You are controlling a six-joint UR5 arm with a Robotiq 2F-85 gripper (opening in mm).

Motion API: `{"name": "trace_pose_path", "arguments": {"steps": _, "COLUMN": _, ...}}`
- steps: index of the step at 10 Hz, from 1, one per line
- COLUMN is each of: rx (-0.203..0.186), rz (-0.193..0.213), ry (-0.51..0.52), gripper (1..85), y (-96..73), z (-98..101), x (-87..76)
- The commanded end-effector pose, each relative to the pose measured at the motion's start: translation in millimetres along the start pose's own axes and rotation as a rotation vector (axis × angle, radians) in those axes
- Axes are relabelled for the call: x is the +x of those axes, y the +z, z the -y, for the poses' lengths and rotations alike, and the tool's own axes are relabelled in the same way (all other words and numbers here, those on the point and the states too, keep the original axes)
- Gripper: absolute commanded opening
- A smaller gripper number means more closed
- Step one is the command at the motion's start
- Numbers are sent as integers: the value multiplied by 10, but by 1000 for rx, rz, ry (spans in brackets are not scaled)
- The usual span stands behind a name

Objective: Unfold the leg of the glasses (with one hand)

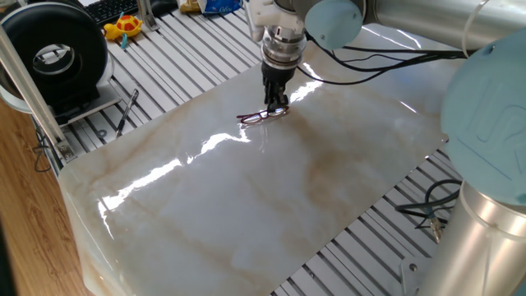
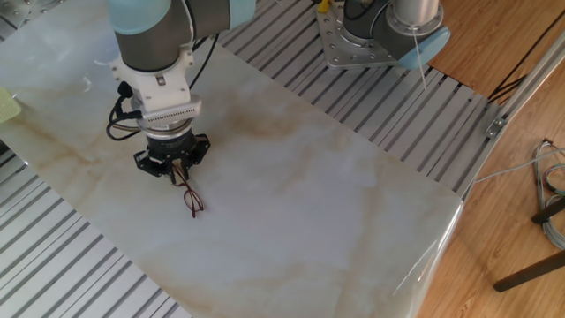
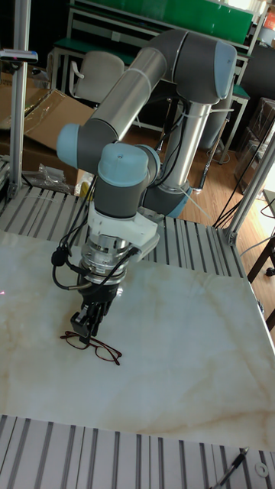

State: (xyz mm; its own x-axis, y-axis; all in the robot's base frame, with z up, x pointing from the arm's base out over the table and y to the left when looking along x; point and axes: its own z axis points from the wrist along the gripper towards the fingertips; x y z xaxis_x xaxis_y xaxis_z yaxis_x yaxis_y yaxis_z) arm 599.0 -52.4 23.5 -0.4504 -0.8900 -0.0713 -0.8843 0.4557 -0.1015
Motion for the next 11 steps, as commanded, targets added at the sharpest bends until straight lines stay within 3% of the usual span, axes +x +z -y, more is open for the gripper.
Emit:
{"name": "trace_pose_path", "arguments": {"steps": 1, "rx": 4, "rz": 4, "ry": 5, "gripper": 250, "y": 6, "z": 6, "x": -18}}
{"name": "trace_pose_path", "arguments": {"steps": 6, "rx": 10, "rz": 16, "ry": 15, "gripper": 223, "y": 24, "z": 3, "x": -83}}
{"name": "trace_pose_path", "arguments": {"steps": 9, "rx": 15, "rz": 10, "ry": 22, "gripper": 23, "y": 14, "z": 12, "x": -72}}
{"name": "trace_pose_path", "arguments": {"steps": 11, "rx": 16, "rz": 8, "ry": 22, "gripper": 13, "y": -2, "z": 13, "x": -78}}
